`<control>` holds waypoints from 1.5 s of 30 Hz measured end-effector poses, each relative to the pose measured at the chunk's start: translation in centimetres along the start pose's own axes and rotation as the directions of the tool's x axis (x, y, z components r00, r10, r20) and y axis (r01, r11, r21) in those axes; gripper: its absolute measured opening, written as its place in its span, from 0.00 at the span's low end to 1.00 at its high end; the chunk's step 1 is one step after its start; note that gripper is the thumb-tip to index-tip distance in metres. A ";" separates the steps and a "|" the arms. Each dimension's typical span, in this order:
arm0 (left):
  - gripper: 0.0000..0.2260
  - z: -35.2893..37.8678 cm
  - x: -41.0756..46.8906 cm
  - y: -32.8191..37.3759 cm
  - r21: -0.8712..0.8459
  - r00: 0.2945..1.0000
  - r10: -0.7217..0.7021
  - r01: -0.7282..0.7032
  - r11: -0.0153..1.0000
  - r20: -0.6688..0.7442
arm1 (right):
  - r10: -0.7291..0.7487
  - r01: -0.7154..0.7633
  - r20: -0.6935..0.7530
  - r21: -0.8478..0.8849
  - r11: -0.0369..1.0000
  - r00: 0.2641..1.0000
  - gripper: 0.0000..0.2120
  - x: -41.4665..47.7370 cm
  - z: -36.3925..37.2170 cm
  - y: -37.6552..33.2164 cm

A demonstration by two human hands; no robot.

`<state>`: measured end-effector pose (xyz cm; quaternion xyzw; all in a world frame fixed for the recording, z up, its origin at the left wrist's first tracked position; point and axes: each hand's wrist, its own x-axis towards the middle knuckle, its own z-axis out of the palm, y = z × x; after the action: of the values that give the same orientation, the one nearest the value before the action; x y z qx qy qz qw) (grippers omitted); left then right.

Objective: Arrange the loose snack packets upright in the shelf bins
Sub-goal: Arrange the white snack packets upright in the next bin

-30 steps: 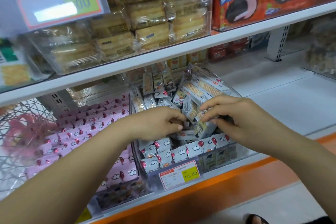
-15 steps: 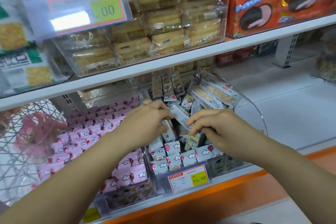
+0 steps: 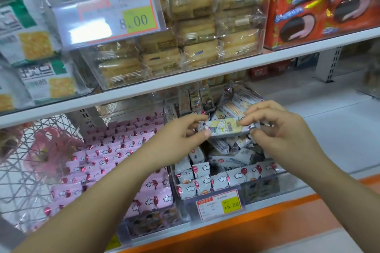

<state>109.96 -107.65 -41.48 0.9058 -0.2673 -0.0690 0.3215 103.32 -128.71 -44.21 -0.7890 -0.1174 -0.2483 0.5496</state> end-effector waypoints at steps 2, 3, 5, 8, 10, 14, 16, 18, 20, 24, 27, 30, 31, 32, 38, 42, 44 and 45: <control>0.15 0.1 0.1 0.3 -0.242 0.999 -0.041 0.038 0.970 -0.006 | 0.014 -0.014 0.015 0.028 1.000 1.000 0.17 -0.1 -0.2 -0.1; 0.13 0.1 0.1 0.4 -0.344 0.998 -0.060 0.051 0.938 -0.017 | 0.018 -0.018 0.031 0.022 1.000 0.999 0.16 -0.1 -0.3 -0.1; 0.11 -0.1 0.1 0.6 -0.469 0.992 -0.095 0.045 0.882 -0.082 | 0.017 -0.013 0.066 -0.054 0.998 0.998 0.16 -0.2 -0.9 0.3; 0.10 -0.5 0.0 0.8 -0.524 0.978 -0.106 -0.004 0.852 -0.180 | 0.023 0.051 0.217 -0.330 0.943 0.976 0.17 -0.2 -1.7 1.1; 0.09 -0.5 -0.2 0.9 -0.495 0.980 -0.078 -0.024 0.869 -0.185 | 0.080 0.104 0.354 -0.472 0.876 0.932 0.16 -0.4 -1.4 1.2; 0.10 -0.2 -0.6 0.8 -0.381 0.987 0.001 -0.063 0.922 -0.161 | 0.147 0.239 0.484 -0.646 0.725 0.863 0.17 -0.4 -0.3 0.9; 0.11 -0.2 -0.8 1.0 -0.364 0.987 0.037 -0.093 0.927 -0.157 | 0.164 0.256 0.494 -0.673 0.694 0.854 0.15 -0.3 -0.1 0.9; 0.09 -0.4 -0.9 1.2 -0.367 0.986 0.057 -0.113 0.923 -0.159 | 0.176 0.234 0.485 -0.669 0.706 0.857 0.11 -0.1 -0.3 1.0; 0.08 -0.6 -1.0 0.9 -0.361 0.983 0.050 -0.113 0.926 -0.178 | 0.155 0.221 0.455 -0.669 0.710 0.877 0.09 0.1 -0.6 1.0; 0.07 -0.7 -1.2 0.2 -0.397 0.983 0.019 -0.091 0.913 -0.183 | 0.198 0.197 0.449 -0.688 0.698 0.871 0.08 0.2 -0.7 1.3; 0.07 -0.6 -1.3 0.3 -0.413 0.983 0.016 -0.093 0.906 -0.184 | 0.226 0.230 0.515 -0.676 0.700 0.827 0.08 0.3 -0.3 1.8; 0.12 -0.5 -1.4 0.4 -0.425 0.984 0.036 -0.108 0.899 -0.175 | 0.217 0.246 0.528 -0.670 0.701 0.821 0.09 0.6 -0.3 1.8; 0.14 -0.5 -1.4 0.4 -0.423 0.985 0.037 -0.107 0.900 -0.171 | 0.206 0.248 0.519 -0.674 0.696 0.830 0.10 0.7 -0.3 1.7; 0.14 -0.6 -1.6 0.6 -0.422 0.984 0.040 -0.110 0.900 -0.172 | 0.191 0.248 0.503 -0.678 0.692 0.843 0.11 0.7 -0.3 1.6; 0.04 -1.0 -2.3 0.8 -0.293 0.979 0.066 -0.122 0.948 -0.195 | 0.135 0.138 0.324 -0.693 0.708 0.936 0.13 0.3 -0.8 0.7; 0.05 -0.6 -2.4 1.1 -0.213 0.985 0.071 -0.104 0.971 -0.156 | 0.061 0.051 0.155 -0.628 0.777 0.986 0.11 0.6 -2.0 0.3; 0.05 -0.4 -2.4 1.2 -0.178 0.992 0.071 -0.090 0.980 -0.109 | 0.059 0.010 0.109 -0.546 0.838 0.992 0.13 0.5 -2.8 0.2; 0.06 -0.3 -2.3 1.2 -0.152 0.994 0.068 -0.080 0.985 -0.088 | 0.060 0.000 0.100 -0.509 0.861 0.993 0.14 0.5 -3.1 0.2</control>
<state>107.54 -107.05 -40.63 0.8695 -0.2810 -0.0400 0.4042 103.00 -131.65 -43.24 -0.9203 -0.0661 -0.2172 0.3185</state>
